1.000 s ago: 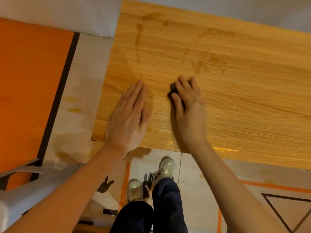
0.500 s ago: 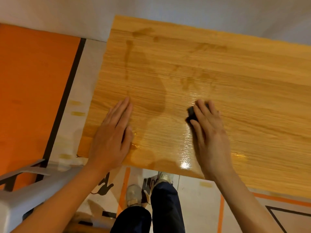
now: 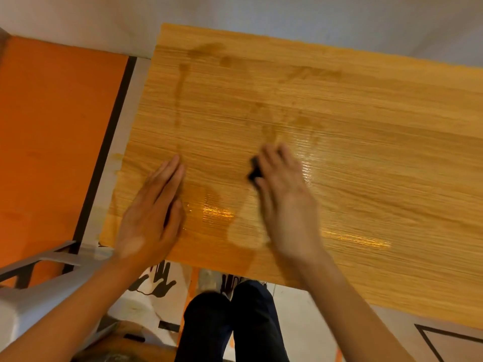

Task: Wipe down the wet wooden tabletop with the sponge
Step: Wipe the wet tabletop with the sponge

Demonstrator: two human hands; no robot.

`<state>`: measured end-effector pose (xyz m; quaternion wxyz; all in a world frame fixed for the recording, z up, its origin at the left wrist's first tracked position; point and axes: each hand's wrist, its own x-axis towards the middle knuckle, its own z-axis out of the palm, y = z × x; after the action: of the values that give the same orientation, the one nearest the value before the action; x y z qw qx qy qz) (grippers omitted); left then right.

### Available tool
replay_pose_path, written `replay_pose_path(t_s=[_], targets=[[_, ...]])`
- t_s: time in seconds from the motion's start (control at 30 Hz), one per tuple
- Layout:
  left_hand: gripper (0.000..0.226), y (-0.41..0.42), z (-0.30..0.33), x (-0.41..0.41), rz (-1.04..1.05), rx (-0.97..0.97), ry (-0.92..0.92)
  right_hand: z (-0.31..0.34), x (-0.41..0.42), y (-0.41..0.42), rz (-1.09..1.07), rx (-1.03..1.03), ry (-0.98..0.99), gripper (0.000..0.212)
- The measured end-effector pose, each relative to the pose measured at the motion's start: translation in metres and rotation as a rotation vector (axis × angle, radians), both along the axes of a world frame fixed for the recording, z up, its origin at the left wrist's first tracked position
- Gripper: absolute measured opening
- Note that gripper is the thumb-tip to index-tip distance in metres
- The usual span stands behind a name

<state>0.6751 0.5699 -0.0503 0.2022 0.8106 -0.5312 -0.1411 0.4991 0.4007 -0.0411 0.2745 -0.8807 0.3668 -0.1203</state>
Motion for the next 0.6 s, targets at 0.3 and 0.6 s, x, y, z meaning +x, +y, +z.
replay_pose_path(t_s=[0.3, 0.6], targets=[[0.056, 0.001, -0.004, 0.001, 0.0, -0.041, 0.034, -0.001, 0.023, -0.006, -0.289, -0.042, -0.058, 0.037], [0.055, -0.046, 0.012, 0.04, 0.07, -0.054, 0.145, 0.008, -0.011, -0.028, -0.264, 0.046, -0.139, 0.033]])
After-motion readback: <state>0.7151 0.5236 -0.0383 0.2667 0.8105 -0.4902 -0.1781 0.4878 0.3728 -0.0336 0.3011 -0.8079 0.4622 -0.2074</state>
